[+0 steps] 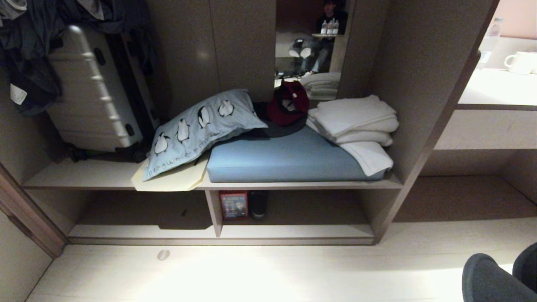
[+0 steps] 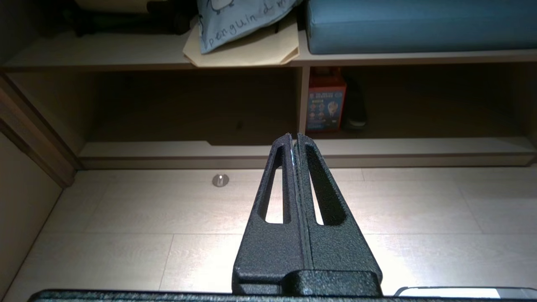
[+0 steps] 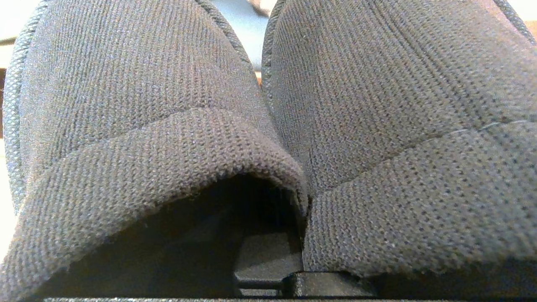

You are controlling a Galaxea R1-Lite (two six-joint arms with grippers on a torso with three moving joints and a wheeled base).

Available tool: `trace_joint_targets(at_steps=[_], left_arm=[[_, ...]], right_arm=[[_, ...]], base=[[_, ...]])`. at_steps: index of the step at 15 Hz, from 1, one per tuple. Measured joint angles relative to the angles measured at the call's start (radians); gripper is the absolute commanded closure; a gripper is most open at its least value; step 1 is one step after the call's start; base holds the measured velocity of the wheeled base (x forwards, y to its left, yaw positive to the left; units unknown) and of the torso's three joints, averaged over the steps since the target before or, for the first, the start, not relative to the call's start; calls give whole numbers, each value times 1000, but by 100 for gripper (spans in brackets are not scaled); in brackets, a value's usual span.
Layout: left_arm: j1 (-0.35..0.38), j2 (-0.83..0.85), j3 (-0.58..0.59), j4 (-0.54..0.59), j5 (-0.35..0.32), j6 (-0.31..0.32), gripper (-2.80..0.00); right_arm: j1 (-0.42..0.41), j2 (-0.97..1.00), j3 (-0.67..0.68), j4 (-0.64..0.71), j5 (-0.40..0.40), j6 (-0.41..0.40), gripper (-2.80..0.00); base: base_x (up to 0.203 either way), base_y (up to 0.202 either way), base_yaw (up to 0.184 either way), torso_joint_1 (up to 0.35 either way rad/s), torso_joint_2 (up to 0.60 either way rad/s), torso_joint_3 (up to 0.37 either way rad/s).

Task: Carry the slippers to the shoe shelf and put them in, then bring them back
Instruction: Place the slippers on the floor

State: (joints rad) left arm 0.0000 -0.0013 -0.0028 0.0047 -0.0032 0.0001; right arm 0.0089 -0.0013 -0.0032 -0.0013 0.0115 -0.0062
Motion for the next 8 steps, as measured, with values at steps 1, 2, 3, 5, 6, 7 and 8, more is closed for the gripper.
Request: trace_joint_targets(at_steps=[1, 2, 3, 5, 6, 7, 8], left_arm=[[0, 0, 0, 0, 0, 0, 0], [0, 0, 0, 0, 0, 0, 0], [0, 0, 0, 0, 0, 0, 0], [0, 0, 0, 0, 0, 0, 0], [0, 0, 0, 0, 0, 0, 0], [0, 0, 1, 0, 0, 0, 0], [0, 0, 1, 0, 0, 0, 0]], right_arm=[[0, 0, 0, 0, 0, 0, 0], [0, 0, 0, 0, 0, 1, 0], [0, 0, 0, 0, 0, 1, 0], [0, 0, 0, 0, 0, 1, 0], [0, 0, 0, 0, 0, 1, 0], [0, 0, 0, 0, 0, 0, 0], [0, 0, 0, 0, 0, 1, 0]], base=[[0, 0, 0, 4, -1, 211], [0, 0, 0, 2, -7, 203], [0, 0, 0, 2, -2, 211], [0, 0, 0, 1, 2, 171], [0, 0, 0, 7, 2, 75], [0, 0, 0, 4, 2, 42], [0, 0, 0, 7, -2, 27]])
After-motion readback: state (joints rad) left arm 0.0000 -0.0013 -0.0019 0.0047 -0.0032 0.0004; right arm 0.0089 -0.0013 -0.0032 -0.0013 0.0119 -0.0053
